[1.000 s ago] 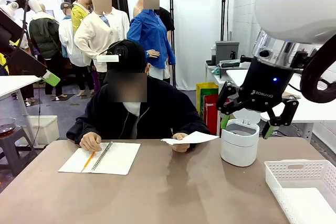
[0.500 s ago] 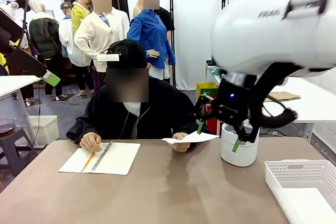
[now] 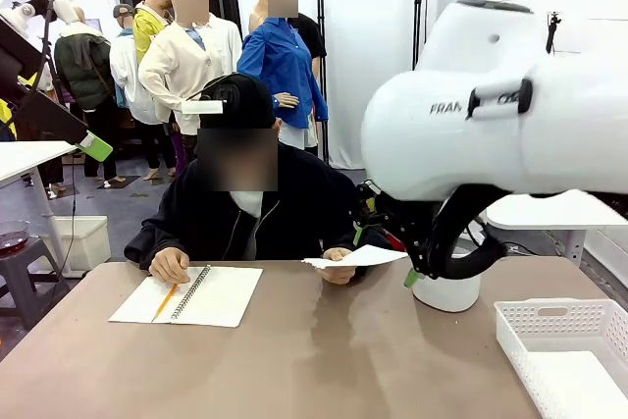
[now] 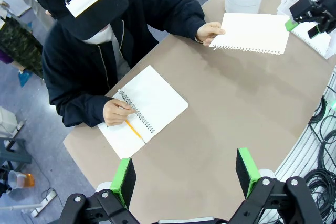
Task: Sort the paper based on its condition.
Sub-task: If a person hands you a paper, place it in the Organizing basket , and if it's crumpled, put it in the Trash can.
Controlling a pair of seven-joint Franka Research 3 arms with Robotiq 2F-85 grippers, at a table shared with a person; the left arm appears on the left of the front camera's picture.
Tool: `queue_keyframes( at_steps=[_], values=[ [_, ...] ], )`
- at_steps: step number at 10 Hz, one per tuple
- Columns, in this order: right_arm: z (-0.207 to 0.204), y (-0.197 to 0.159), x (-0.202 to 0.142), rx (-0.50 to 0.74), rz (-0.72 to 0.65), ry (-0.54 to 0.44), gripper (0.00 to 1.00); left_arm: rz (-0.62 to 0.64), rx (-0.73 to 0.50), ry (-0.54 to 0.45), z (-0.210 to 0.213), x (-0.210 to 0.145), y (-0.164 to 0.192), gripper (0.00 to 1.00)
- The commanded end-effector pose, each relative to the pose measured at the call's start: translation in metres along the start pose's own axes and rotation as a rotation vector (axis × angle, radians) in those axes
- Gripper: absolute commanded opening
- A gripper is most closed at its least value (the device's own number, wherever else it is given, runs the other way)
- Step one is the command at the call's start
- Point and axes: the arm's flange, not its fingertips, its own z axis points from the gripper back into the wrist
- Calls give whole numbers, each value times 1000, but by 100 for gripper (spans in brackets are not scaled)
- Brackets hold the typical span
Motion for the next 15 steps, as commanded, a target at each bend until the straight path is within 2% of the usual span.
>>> queue_keyframes(
  at_steps=[1,5,7,10,12,14,15],
  values=[
    [-28,9,1,45,-36,-66,100,-1,-1,2,0,-1,0,100],
    [-60,29,25,175,-106,-88,100,-1,-1,2,0,-1,0,100],
    [-74,35,31,172,-110,-47,100,-1,-1,2,0,-1,0,100],
    [-83,40,31,195,-111,-37,100,-1,-1,2,0,-1,0,100],
    [-78,36,31,198,-101,-36,100,-1,-1,2,0,-1,0,100],
    [-63,23,28,141,-43,-30,100,-1,-1,2,0,-1,0,100],
    [-78,34,33,189,-93,-27,100,-1,-1,2,0,-1,0,100]
  ],
)
